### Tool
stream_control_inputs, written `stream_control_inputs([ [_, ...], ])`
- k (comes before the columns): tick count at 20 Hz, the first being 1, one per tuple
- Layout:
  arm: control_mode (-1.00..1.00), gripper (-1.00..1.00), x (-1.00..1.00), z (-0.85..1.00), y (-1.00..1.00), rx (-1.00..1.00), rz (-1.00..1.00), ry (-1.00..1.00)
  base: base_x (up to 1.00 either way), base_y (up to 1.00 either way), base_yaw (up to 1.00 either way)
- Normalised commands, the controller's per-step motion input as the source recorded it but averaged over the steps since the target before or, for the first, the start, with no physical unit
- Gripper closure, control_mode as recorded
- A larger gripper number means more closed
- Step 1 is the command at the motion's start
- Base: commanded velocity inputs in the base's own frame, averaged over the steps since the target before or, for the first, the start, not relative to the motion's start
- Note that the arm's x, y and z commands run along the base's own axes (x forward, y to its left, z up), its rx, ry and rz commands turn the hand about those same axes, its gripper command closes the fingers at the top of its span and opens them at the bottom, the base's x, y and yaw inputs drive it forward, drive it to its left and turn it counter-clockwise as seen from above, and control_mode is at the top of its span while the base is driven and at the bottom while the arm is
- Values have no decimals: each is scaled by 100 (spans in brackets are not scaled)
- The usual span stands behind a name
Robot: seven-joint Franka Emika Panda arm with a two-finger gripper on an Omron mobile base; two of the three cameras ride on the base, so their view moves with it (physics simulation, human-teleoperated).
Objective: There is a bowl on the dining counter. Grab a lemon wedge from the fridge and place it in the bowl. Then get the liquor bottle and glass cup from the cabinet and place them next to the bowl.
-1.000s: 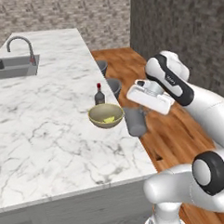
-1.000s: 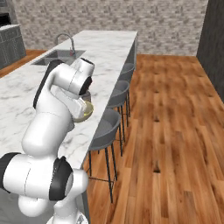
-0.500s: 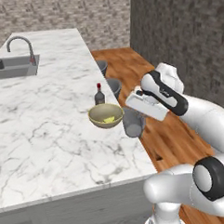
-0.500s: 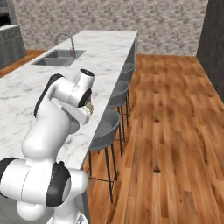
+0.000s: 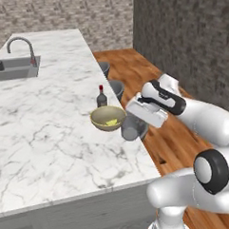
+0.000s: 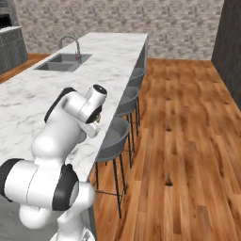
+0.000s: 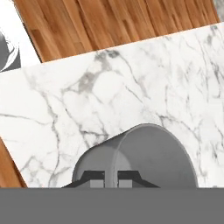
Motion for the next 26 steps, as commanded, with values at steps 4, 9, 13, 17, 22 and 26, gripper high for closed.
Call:
stream_control_inputs([
  [4, -100, 100, 44, -33, 0, 2, 0, 1, 0, 0, 0],
  [9, -100, 100, 44, -32, 1, 1, 0, 8, 0, 0, 0],
  [13, -100, 100, 50, -27, 11, 2, 0, 10, 0, 0, 0],
  [17, -100, 100, 39, -27, 12, 5, 0, 7, 0, 0, 0],
  [22, -100, 100, 37, -28, 13, 5, 0, 6, 0, 0, 0],
  [26, -100, 100, 26, -36, 19, 1, 0, 0, 0, 0, 0],
])
